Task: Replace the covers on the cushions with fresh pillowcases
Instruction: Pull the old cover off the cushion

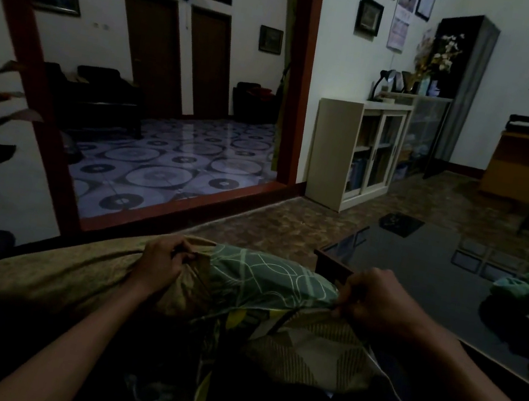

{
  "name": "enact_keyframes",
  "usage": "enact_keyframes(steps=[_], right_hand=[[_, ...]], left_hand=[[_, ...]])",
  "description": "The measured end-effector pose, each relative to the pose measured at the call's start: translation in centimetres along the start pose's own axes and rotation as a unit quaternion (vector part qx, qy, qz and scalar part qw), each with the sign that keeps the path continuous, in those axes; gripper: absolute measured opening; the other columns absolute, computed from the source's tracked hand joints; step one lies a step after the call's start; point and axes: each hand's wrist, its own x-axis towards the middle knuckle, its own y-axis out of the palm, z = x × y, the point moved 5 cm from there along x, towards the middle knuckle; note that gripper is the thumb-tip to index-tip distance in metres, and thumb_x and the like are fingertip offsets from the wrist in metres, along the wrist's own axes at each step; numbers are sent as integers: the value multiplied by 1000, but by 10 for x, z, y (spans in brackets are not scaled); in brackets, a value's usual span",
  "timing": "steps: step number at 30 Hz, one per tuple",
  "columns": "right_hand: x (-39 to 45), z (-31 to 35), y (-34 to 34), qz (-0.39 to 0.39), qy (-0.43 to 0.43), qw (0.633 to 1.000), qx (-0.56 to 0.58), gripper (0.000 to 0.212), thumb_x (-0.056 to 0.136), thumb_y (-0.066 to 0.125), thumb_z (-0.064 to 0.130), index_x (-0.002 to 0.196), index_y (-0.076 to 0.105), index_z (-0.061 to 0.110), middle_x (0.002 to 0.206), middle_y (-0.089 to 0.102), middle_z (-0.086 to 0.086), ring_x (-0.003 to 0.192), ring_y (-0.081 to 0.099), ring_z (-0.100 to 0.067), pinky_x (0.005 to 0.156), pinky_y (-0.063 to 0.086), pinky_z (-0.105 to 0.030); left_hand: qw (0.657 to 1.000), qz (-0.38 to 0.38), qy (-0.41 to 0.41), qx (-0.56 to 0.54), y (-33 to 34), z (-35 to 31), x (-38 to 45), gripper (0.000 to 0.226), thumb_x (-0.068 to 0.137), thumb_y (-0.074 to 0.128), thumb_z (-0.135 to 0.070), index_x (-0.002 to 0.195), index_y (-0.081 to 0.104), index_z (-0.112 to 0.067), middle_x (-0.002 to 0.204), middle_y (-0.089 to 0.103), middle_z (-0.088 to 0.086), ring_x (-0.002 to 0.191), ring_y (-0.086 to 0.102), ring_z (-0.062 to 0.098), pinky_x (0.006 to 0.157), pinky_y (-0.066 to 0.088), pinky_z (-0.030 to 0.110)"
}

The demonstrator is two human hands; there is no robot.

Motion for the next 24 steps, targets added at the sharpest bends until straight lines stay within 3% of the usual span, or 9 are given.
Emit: enact_keyframes(steps=[2,5,8,10,13,16,20,24], right_hand=[[5,12,0,3,5,1000,1,12,79,83,40,83,73,36,88,70,16,83,65,2,70,55,-22],[18,45,17,-15,-26,998,58,36,74,80,59,102,74,38,104,66,21,93,61,2,78,53,-26],[27,70,44,-50,-63,997,-9,9,82,80,43,87,75,38,93,64,24,86,59,6,75,52,-24],[28,65,46,-85,-62,994,12,12,85,80,29,80,73,38,85,64,26,82,60,7,69,45,-17],[23,43,39,-110,-51,991,52,22,84,80,14,76,76,34,74,66,32,78,61,12,62,39,-14],[13,33,37,-98,-40,993,58,33,82,81,7,72,72,36,76,64,40,75,64,10,61,43,-15],[-3,17,31,-67,-11,995,76,29,83,79,1,72,75,27,80,70,29,74,68,4,64,55,-21],[-16,-8,32,20,24,998,57,26,86,76,3,73,78,26,79,75,18,75,70,1,68,58,-26]], left_hand=[[1000,3,-12,-6,-2,-1,-1,30,79,76,1,71,67,-26,77,68,-8,77,64,12,72,41,24],[1000,-5,-14,-11,-5,-2,-9,31,77,78,0,70,65,-27,73,64,-16,72,60,1,68,41,14],[1000,-16,-17,-7,-5,0,-20,33,76,78,2,69,64,-27,71,61,-20,72,54,-10,69,39,8],[999,-34,-17,-3,-4,5,-23,29,75,76,5,70,66,-22,73,63,-15,70,57,-2,69,42,11],[999,-42,-5,-8,1,10,-21,26,74,70,9,75,69,-17,78,69,-7,76,64,12,72,50,28],[999,-49,-3,-7,3,11,-15,27,72,69,11,76,70,-15,83,71,-3,80,65,15,73,45,24],[998,-63,19,-14,0,11,-14,16,72,66,4,76,72,-10,84,72,4,80,63,15,72,39,20],[999,-50,12,1,0,17,-18,24,72,69,13,77,72,-10,82,72,3,79,64,17,71,38,19]])
